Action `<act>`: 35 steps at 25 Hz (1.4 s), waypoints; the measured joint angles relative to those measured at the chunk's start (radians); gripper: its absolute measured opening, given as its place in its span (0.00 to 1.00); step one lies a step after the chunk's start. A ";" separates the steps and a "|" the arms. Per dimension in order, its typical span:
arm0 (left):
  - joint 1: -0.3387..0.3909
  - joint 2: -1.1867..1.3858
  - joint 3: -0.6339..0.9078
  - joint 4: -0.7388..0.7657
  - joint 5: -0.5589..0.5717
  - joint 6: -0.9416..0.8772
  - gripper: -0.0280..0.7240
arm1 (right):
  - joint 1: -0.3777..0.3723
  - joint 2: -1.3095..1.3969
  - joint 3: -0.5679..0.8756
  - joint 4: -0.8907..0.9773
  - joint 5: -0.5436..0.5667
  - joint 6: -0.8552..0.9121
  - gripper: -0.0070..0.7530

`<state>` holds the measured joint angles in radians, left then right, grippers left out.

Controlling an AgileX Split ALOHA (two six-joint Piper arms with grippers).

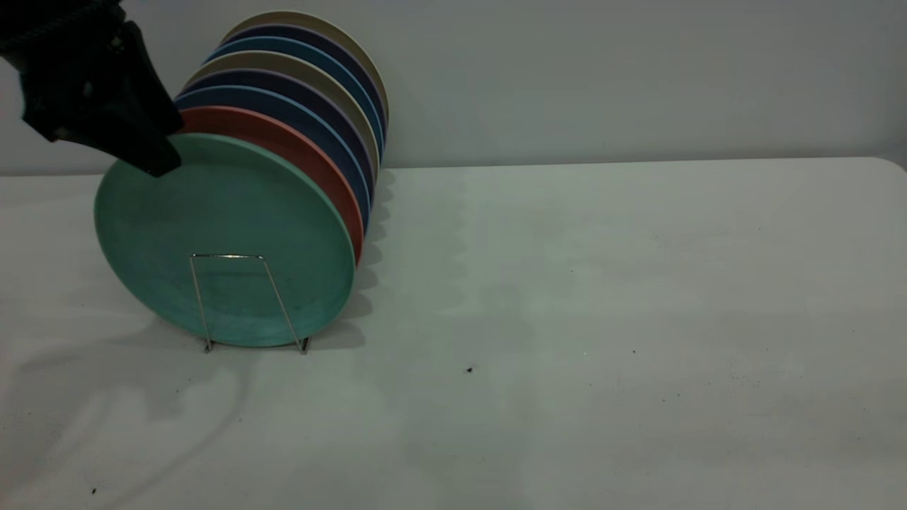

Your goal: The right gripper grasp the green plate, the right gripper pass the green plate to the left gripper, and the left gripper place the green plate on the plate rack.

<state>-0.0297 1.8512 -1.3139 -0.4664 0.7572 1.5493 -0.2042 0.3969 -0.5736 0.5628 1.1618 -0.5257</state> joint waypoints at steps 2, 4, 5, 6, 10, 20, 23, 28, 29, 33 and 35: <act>0.000 -0.022 0.001 0.003 0.008 -0.004 0.67 | 0.021 0.000 0.000 -0.001 0.000 -0.001 0.59; 0.000 -0.058 0.001 0.005 0.010 -0.006 0.67 | 0.040 0.000 0.000 -0.003 0.000 -0.005 0.59; 0.000 -0.075 0.001 0.006 0.011 -0.006 0.67 | 0.052 0.000 0.000 -0.012 0.000 -0.006 0.59; 0.000 -0.096 0.001 0.008 0.011 -0.006 0.67 | 0.063 0.000 0.000 -0.026 -0.001 -0.006 0.59; 0.000 -0.181 0.001 0.011 0.022 -0.044 0.67 | 0.095 0.000 0.000 -0.089 -0.005 0.017 0.59; 0.000 -0.571 0.001 0.183 0.282 -0.562 0.67 | 0.253 -0.002 0.001 -0.338 0.052 0.197 0.59; 0.000 -0.696 0.002 0.277 0.410 -0.786 0.67 | 0.297 -0.002 0.038 -0.385 0.035 0.269 0.59; 0.000 -0.907 0.035 0.386 0.410 -1.008 0.67 | 0.349 -0.002 0.092 -0.415 -0.033 0.318 0.59; 0.000 -0.955 0.054 0.390 0.410 -1.042 0.67 | 0.360 -0.002 0.092 -0.417 -0.038 0.322 0.59; 0.000 -1.147 0.217 0.395 0.410 -1.196 0.67 | 0.411 -0.002 0.092 -0.466 -0.041 0.402 0.59; 0.000 -1.231 0.338 0.396 0.410 -1.275 0.67 | 0.433 -0.002 0.092 -0.503 -0.042 0.447 0.59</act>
<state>-0.0297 0.6206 -0.9759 -0.0706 1.1677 0.2745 0.2292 0.3950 -0.4812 0.0599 1.1202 -0.0788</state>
